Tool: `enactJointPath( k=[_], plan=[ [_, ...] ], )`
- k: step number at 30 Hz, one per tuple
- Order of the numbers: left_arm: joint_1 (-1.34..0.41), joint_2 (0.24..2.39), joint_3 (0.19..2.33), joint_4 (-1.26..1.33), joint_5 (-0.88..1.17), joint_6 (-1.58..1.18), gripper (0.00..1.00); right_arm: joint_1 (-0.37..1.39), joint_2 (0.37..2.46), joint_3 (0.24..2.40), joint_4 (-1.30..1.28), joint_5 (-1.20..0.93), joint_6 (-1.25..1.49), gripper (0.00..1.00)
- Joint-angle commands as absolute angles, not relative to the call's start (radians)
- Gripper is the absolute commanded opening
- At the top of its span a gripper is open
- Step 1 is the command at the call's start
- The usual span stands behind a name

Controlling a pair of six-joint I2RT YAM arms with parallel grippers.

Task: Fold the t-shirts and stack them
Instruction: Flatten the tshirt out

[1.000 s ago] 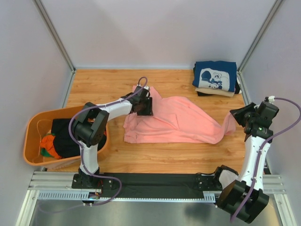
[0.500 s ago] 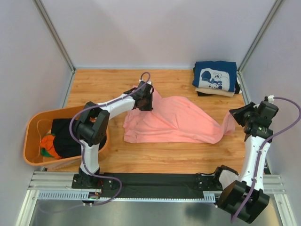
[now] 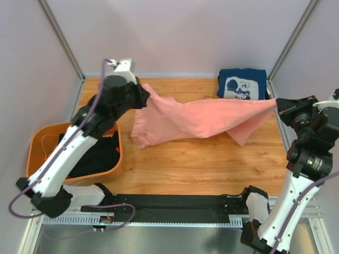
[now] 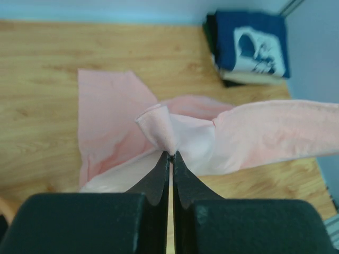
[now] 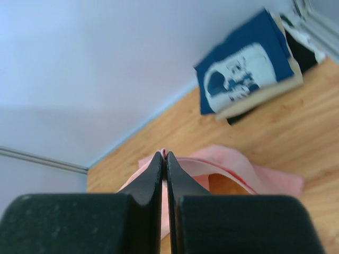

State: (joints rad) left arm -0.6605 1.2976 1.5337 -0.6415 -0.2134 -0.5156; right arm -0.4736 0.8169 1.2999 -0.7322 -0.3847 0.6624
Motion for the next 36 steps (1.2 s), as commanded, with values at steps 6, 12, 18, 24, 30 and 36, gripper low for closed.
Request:
enactJointPath(
  k=[6, 12, 18, 24, 30, 36],
  plan=[
    [-0.722, 0.991, 1.756, -0.753, -0.227, -0.339, 0.00, -0.468, 0.790, 1.826, -0.998, -0.215, 0.635, 0.00],
    [-0.726, 0.864, 1.854, -0.695, -0.094, -0.209, 0.00, -0.419, 0.848, 2.184, -1.091, -0.054, 0.522, 0.00],
    [-0.724, 0.862, 1.913, -0.556, -0.115, -0.052, 0.00, -0.264, 0.903, 2.210, -0.999, 0.144, 0.384, 0.00],
    [-0.724, 1.115, 2.069, -0.516, -0.345, 0.106, 0.00, -0.255, 1.089, 2.176, -0.910, 0.141, 0.334, 0.00],
    [-0.528, 1.310, 2.068, -0.489, -0.190, -0.027, 0.00, -0.255, 1.206, 1.933, -0.737, 0.123, 0.354, 0.00],
    [-0.351, 1.542, 1.806, -0.341, -0.068, -0.155, 0.00, -0.255, 1.300, 1.504, -0.491, 0.060, 0.419, 0.00]
  ],
)
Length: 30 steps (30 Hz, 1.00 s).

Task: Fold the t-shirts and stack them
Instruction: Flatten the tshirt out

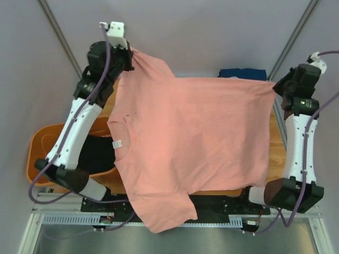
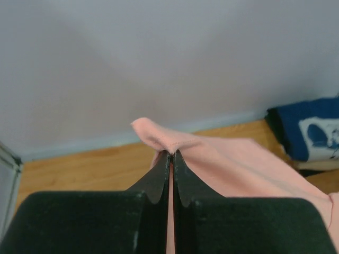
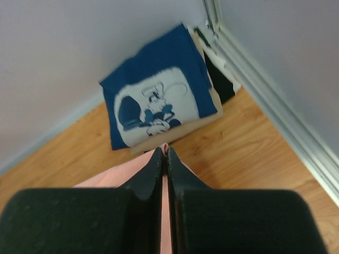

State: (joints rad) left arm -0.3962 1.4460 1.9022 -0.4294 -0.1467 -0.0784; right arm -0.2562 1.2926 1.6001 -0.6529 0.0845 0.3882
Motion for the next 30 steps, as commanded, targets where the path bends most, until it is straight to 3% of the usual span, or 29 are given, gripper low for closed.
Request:
enactJointPath(
  k=[1, 4, 5, 8, 11, 17, 24, 30],
  plan=[
    [-0.344, 1.587, 1.790, -0.338, -0.071, -0.152, 0.00, -0.255, 1.322, 1.420, -0.471, 0.046, 0.429, 0.00],
    [-0.328, 1.779, 1.795, -0.364, -0.084, -0.156, 0.00, -0.247, 1.419, 1.330, -0.428, 0.025, 0.443, 0.00],
    [-0.322, 1.828, 1.821, -0.389, -0.078, -0.179, 0.13, -0.247, 1.446, 1.316, -0.422, 0.014, 0.443, 0.13],
    [-0.304, 2.029, 1.972, -0.491, -0.032, -0.236, 0.31, -0.242, 1.546, 1.366, -0.440, -0.054, 0.426, 0.63],
    [-0.304, 2.129, 2.086, -0.624, -0.040, -0.277, 0.38, -0.232, 1.568, 1.396, -0.468, -0.063, 0.407, 0.74],
    [-0.311, 1.949, 1.991, -0.672, -0.029, -0.284, 0.54, -0.215, 1.447, 1.393, -0.512, -0.084, 0.400, 0.78],
    [-0.316, 1.613, 1.876, -0.880, -0.184, -0.311, 0.55, -0.149, 1.252, 1.276, -0.561, -0.159, 0.440, 0.78],
    [-0.290, 1.346, 1.571, -0.995, -0.375, -0.362, 0.54, -0.069, 1.108, 1.134, -0.575, -0.189, 0.457, 0.78]
  ],
)
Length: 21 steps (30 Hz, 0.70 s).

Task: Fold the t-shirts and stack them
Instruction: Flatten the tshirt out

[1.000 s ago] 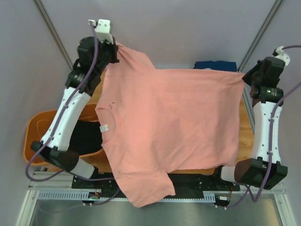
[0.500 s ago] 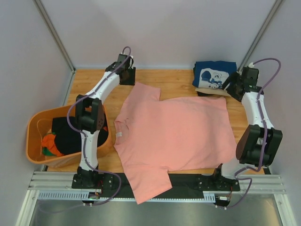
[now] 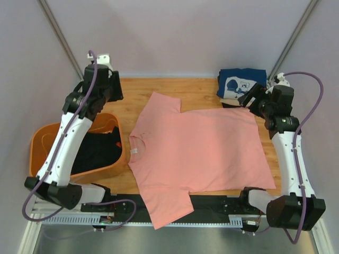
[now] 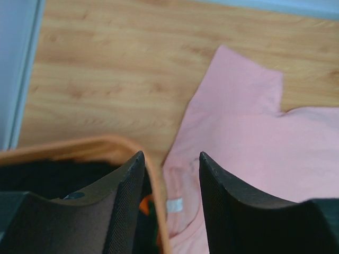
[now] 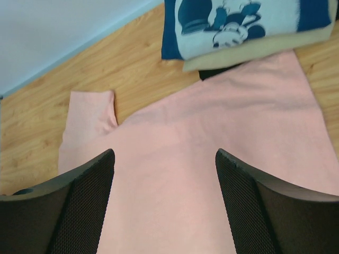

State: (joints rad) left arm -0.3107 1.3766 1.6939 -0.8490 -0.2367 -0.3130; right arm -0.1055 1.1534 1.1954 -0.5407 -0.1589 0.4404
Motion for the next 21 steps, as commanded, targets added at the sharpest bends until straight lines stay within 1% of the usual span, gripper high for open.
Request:
enactJointPath(
  k=[1, 3, 5, 6, 8, 10, 12, 13, 15, 17, 19, 20, 21],
  plan=[
    [-0.253, 1.319, 1.496, -1.008, -0.388, -0.403, 0.53, -0.057, 1.094, 1.118, -0.575, -0.189, 0.457, 0.78],
    [-0.200, 1.255, 1.428, -1.031, -0.356, -0.423, 0.52, -0.028, 1.062, 1.077, -0.583, -0.186, 0.457, 0.77],
    [-0.109, 1.229, 1.346, -1.046, -0.328, -0.443, 0.54, -0.014, 1.037, 1.037, -0.584, -0.198, 0.460, 0.77],
    [-0.039, 1.227, 1.321, -1.046, -0.305, -0.446, 0.54, -0.011, 1.029, 1.026, -0.580, -0.202, 0.459, 0.77],
    [0.029, 1.239, 1.253, -1.020, -0.262, -0.440, 0.54, -0.008, 1.020, 1.000, -0.575, -0.209, 0.459, 0.77],
    [0.078, 1.293, 1.206, -0.994, -0.242, -0.414, 0.51, -0.008, 1.017, 0.982, -0.571, -0.212, 0.456, 0.77],
    [0.090, 1.391, 1.190, -0.965, -0.247, -0.405, 0.46, -0.008, 1.020, 0.976, -0.568, -0.212, 0.453, 0.76],
    [0.094, 1.431, 1.190, -0.956, -0.248, -0.408, 0.40, -0.008, 1.022, 0.970, -0.565, -0.210, 0.451, 0.77],
    [0.103, 1.550, 1.201, -0.931, -0.233, -0.426, 0.34, -0.008, 1.026, 0.965, -0.554, -0.209, 0.451, 0.77],
    [0.104, 1.673, 1.224, -0.911, -0.223, -0.433, 0.32, -0.008, 1.035, 0.959, -0.535, -0.213, 0.453, 0.77],
    [0.104, 1.764, 1.311, -0.914, -0.225, -0.425, 0.30, -0.008, 1.045, 0.956, -0.529, -0.218, 0.448, 0.77],
    [0.104, 1.852, 1.353, -0.923, -0.227, -0.417, 0.29, -0.008, 1.055, 0.954, -0.528, -0.216, 0.445, 0.77],
    [0.104, 1.894, 1.440, -0.930, -0.224, -0.394, 0.26, -0.008, 1.060, 0.956, -0.528, -0.213, 0.439, 0.77]
  ],
)
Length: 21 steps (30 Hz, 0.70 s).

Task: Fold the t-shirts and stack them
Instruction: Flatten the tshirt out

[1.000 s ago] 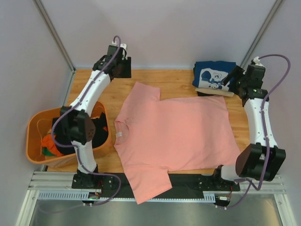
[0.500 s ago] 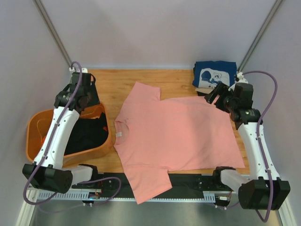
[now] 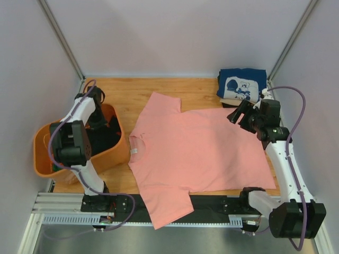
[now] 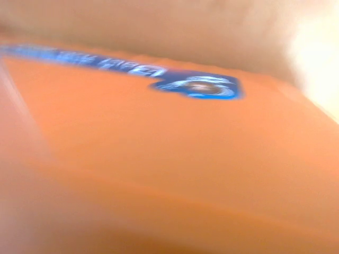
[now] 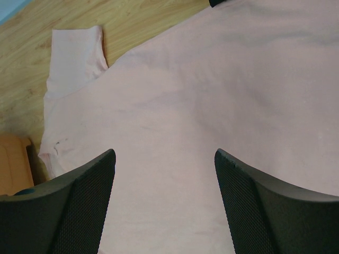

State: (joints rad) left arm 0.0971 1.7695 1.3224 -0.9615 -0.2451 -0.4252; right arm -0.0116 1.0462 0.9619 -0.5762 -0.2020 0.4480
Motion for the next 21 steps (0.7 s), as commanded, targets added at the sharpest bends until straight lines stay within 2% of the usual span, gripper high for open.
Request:
enactJointPath(
  k=[1, 4, 8, 15, 19, 21],
  plan=[
    [0.103, 1.932, 1.483, -0.931, -0.215, -0.381, 0.24, -0.008, 1.066, 0.956, -0.528, -0.203, 0.434, 0.77],
    [0.101, 2.052, 1.642, -0.913, -0.160, -0.333, 0.21, -0.008, 1.089, 0.956, -0.517, -0.178, 0.420, 0.77],
    [0.045, 2.216, 1.888, -0.907, -0.192, -0.264, 0.20, -0.009, 1.143, 0.965, -0.485, -0.149, 0.416, 0.77],
    [-0.069, 2.545, 2.530, -0.873, -0.252, -0.066, 0.20, -0.008, 1.250, 0.976, -0.402, -0.104, 0.466, 0.77],
    [-0.127, 2.580, 2.519, -0.575, -0.161, 0.125, 0.29, -0.008, 1.322, 0.991, -0.364, -0.114, 0.466, 0.76],
    [-0.143, 2.577, 2.534, -0.525, -0.121, 0.137, 0.33, -0.008, 1.345, 1.002, -0.361, -0.112, 0.463, 0.76]
  ],
)
